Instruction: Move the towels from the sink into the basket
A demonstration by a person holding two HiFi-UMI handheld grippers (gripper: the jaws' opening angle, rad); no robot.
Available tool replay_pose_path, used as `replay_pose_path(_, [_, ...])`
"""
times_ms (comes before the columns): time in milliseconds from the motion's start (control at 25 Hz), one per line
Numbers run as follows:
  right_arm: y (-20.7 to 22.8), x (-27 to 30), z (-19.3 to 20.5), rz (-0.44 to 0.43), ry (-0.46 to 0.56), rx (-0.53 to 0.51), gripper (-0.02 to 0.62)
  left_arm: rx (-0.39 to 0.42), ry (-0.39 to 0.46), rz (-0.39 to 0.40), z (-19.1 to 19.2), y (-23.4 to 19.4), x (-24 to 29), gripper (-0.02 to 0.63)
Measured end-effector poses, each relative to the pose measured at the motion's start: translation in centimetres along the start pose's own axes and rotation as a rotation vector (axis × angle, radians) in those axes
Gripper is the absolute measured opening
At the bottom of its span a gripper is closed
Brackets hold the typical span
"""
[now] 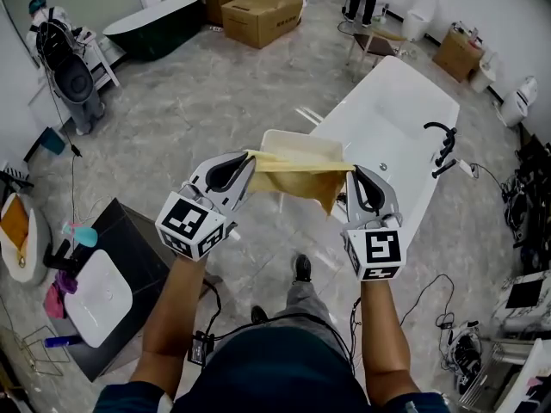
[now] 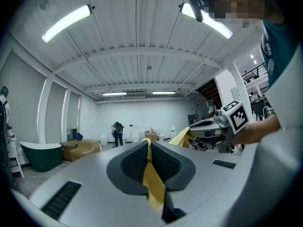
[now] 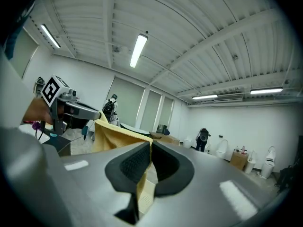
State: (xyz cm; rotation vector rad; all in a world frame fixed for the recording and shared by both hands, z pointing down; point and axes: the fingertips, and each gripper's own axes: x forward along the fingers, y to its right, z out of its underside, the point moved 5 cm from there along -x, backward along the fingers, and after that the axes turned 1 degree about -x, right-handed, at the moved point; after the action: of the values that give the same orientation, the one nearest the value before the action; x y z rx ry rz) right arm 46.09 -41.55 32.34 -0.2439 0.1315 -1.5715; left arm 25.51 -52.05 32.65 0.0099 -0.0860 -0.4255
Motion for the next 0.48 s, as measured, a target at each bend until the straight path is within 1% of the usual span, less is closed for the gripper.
replay_pose_path(200, [3.1,3.9,2.0,-0.035,-0.020,0.014,0.023,-0.017,-0.028,-0.009,1.1,-1.9,4.5,0.020])
replay_pose_path(360, [6.2,7.1,4.4,-0.032,-0.048,0.017,0.023,-0.028,-0.052,0.016,2.6,-3.6,9.5,0.020])
replay_pose_path(480, [7.0,9.5,6.3,-0.042,-0.077,0.022,0.023,-0.037,-0.077,0.019,4.2,-5.3,11.7,0.020])
